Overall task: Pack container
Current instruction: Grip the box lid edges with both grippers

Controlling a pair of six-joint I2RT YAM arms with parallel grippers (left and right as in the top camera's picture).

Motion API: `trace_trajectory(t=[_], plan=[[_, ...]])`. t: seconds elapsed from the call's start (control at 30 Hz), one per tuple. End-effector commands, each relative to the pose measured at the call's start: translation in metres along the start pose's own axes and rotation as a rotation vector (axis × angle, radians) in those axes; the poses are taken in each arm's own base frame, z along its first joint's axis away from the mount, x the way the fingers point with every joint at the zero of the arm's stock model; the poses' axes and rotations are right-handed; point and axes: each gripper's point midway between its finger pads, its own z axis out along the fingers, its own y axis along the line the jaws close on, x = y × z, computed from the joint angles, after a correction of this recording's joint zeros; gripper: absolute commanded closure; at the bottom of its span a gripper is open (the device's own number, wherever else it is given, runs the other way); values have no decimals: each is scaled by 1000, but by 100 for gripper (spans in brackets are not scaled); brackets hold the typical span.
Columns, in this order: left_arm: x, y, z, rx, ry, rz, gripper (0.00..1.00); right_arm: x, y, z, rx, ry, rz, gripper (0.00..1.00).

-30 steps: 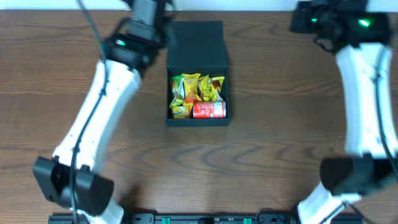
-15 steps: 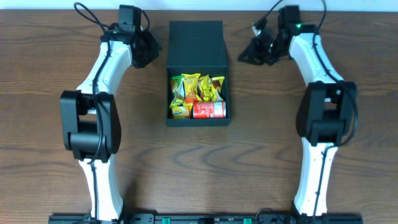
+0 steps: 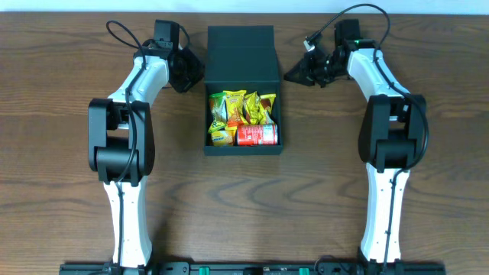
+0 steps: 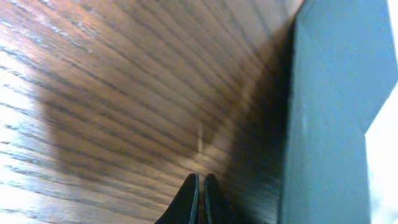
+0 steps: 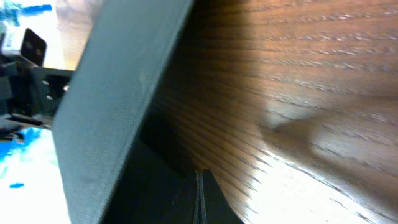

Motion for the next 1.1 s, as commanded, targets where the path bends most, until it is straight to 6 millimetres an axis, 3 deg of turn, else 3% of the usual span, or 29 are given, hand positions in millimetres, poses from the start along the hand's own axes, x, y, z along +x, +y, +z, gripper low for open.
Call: trace_trajectory(t=[0.0,0.23,0.67,1.07], plan=[[2,3,4,6,19,-43,94,7,-1,19,-97,47,89,98],[-5,-6,4,42,-10,-53,94,5,-2,40,-166,59,146,98],[-11,-2,8,32,-33,-99,94,-10,13,48,-195,8,68,98],[-13,0,8,30,-35,-102,94,-26,58,26,-397,-18,-101,98]])
